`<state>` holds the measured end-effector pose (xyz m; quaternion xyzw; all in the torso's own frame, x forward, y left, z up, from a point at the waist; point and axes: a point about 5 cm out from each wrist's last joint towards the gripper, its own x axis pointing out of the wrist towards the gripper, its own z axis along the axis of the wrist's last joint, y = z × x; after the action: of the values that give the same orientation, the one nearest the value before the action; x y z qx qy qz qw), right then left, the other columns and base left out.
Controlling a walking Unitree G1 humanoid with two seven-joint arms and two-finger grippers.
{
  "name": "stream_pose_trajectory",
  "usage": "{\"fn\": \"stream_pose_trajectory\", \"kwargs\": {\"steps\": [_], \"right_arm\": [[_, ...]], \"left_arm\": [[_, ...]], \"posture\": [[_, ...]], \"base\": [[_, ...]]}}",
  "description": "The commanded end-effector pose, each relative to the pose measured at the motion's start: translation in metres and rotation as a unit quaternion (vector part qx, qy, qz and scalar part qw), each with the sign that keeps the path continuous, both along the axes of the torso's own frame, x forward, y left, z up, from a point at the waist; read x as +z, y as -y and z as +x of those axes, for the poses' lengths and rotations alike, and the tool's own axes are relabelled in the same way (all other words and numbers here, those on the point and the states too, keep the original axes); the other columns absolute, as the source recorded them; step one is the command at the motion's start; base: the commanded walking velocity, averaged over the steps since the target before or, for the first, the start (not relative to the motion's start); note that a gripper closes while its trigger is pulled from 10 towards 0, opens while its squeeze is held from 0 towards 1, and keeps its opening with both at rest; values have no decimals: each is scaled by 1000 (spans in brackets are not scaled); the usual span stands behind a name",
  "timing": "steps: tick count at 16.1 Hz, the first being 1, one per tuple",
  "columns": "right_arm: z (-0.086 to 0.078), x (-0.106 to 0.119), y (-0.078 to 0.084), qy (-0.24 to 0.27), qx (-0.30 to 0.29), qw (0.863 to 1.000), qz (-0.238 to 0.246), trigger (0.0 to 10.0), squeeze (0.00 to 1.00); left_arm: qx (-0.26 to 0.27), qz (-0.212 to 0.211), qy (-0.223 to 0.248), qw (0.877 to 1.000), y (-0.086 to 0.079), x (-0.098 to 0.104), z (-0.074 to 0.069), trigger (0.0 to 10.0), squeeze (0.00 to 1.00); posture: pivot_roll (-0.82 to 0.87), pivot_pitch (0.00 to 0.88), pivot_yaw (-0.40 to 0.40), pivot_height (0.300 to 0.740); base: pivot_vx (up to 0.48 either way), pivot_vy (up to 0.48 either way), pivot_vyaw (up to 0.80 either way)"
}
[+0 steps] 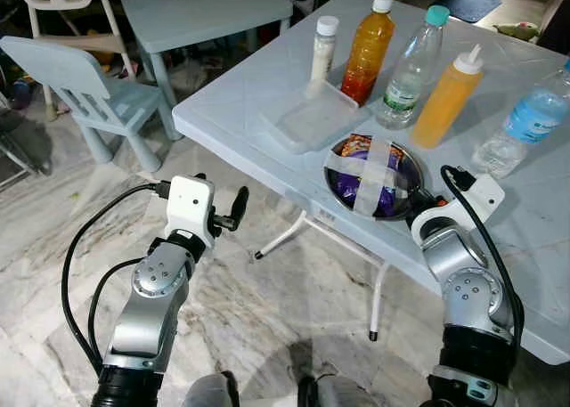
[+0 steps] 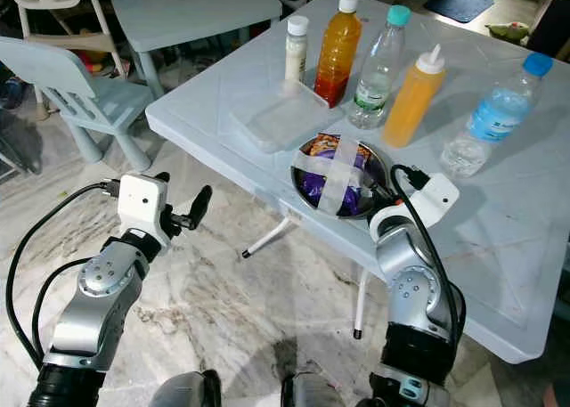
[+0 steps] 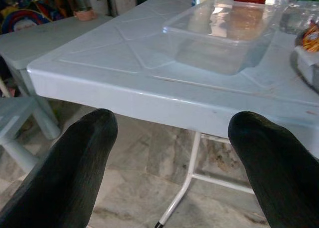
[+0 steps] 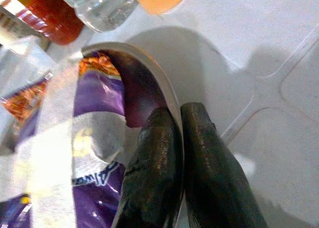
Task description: Restocking fridge
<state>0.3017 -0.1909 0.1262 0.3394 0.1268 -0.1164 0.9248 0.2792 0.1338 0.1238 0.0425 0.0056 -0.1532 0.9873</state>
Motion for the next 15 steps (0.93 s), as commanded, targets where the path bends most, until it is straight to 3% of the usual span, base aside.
{"fn": "stream_pose_trajectory", "kwargs": {"steps": [1,2,4,7,8,13,14,15], "right_arm": [[-4,-10,-4,-31,6,999,3,6157,0],[-4,-6,-9,-25,10,1000,7,10000,0],[-6,-7,-13,-31,12,999,8,10000,0],[-9,-15,-9,-53,20,998,-28,10000,0],[-10,-13,-6,-48,17,998,-38,10000,1000],[-8,0,3,-10,50,990,-132,10000,980],[-6,1,6,-7,54,989,-136,10000,624],[-4,2,9,-2,68,987,-148,10000,0]], "left_arm": [[-2,2,2,1000,2,1,0,10000,0],[0,1,2,1000,2,1,0,10000,0],[0,0,1,1000,3,1,0,10000,0],[1,-2,2,1000,4,1,0,10000,0],[1,-3,3,1000,4,1,0,10000,0],[1,-5,3,1000,4,1,0,10000,0],[1,-5,3,1000,4,1,0,10000,0],[1,-4,3,1000,4,1,0,10000,0]], "posture": [[-30,123,-8,740],[-31,125,-11,740],[-32,125,-13,740],[-31,126,-18,740],[-34,127,-18,740],[-36,129,-18,740],[-35,130,-17,740],[-35,131,-17,740]], "base": [[0,0,0],[0,0,0],[0,0,0],[0,0,0],[0,0,0],[0,0,0],[0,0,0],[0,0,0]]}}
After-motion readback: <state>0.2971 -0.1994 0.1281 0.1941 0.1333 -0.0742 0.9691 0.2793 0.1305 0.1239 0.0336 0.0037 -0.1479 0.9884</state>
